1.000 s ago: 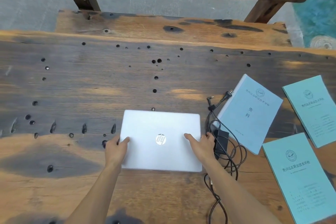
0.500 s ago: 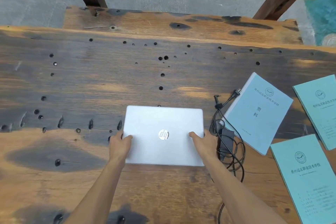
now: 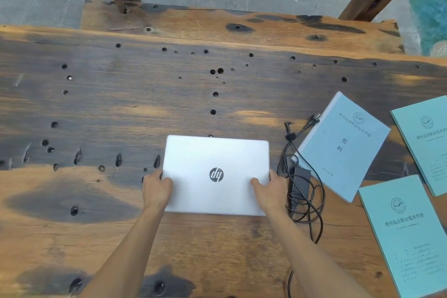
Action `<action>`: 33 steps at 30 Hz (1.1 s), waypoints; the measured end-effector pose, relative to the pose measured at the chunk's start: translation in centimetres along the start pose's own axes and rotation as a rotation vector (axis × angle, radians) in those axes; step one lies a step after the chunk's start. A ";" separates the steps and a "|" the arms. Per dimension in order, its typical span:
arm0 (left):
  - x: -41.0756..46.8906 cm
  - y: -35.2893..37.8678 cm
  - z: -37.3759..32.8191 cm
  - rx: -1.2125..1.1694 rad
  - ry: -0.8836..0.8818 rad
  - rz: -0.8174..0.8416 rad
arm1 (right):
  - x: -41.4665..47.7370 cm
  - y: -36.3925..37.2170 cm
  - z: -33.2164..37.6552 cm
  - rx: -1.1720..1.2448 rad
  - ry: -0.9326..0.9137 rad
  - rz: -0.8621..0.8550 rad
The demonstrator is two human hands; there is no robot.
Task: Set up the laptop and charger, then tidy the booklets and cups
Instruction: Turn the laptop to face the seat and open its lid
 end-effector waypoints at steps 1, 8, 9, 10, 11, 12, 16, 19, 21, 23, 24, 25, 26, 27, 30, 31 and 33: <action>0.0 -0.1 0.1 0.008 0.016 0.008 | -0.1 0.2 -0.3 -0.032 -0.003 0.012; -1.3 -0.4 1.5 0.062 0.066 0.043 | -2.9 1.1 -2.3 -0.077 0.011 -0.009; -1.7 -0.4 1.8 0.068 0.062 0.037 | -3.2 1.2 -2.7 -0.067 0.022 -0.007; -2.0 -0.5 2.2 0.080 0.051 0.029 | -3.4 1.3 -3.1 -0.068 0.036 -0.005; -2.3 -0.5 2.5 0.089 0.040 0.020 | -3.6 1.4 -3.4 -0.082 0.047 -0.006; -2.6 -0.5 2.8 0.092 0.031 0.015 | -3.8 1.4 -3.7 -0.099 0.055 -0.010; -3.1 -0.4 3.5 0.092 -0.005 0.013 | -4.3 1.4 -4.6 -0.073 0.072 -0.037; -3.2 -0.5 3.8 0.089 -0.039 -0.004 | -4.3 1.3 -4.9 -0.077 0.082 -0.068; -3.5 -0.6 3.6 0.075 -0.027 -0.011 | -4.4 1.3 -5.0 -0.069 0.093 -0.087; -3.8 -0.7 3.6 0.051 -0.034 -0.016 | -4.5 1.4 -5.0 -0.048 0.108 -0.098; -3.9 -0.8 3.7 0.030 -0.051 -0.016 | -4.6 1.4 -5.0 -0.043 0.111 -0.098; -3.9 -0.9 3.7 -0.001 -0.074 -0.008 | -4.6 1.5 -5.0 -0.042 0.112 -0.097; -4.0 -0.9 3.8 -0.026 -0.092 0.002 | -4.6 1.4 -5.1 -0.043 0.108 -0.101; -4.0 -0.9 3.9 -0.029 -0.095 0.016 | -4.6 1.3 -5.2 -0.043 0.097 -0.107; -4.0 -1.0 3.8 0.021 -0.071 0.037 | -4.6 1.0 -5.6 -0.015 0.061 -0.105; -4.0 -1.1 3.8 0.020 -0.075 0.039 | -4.4 0.9 -5.7 -0.010 0.052 -0.098; -4.0 -1.2 3.6 0.009 -0.084 0.046 | -4.1 0.6 -5.9 -0.007 0.034 -0.080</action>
Point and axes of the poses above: each hand's wrist, its own x-axis towards the middle knuckle, its own y-axis out of the palm, z = x × y, the point moved 5 cm from there along x, towards the middle knuckle, and after that the axes turned 2 degrees about x, right-handed, at the moved point
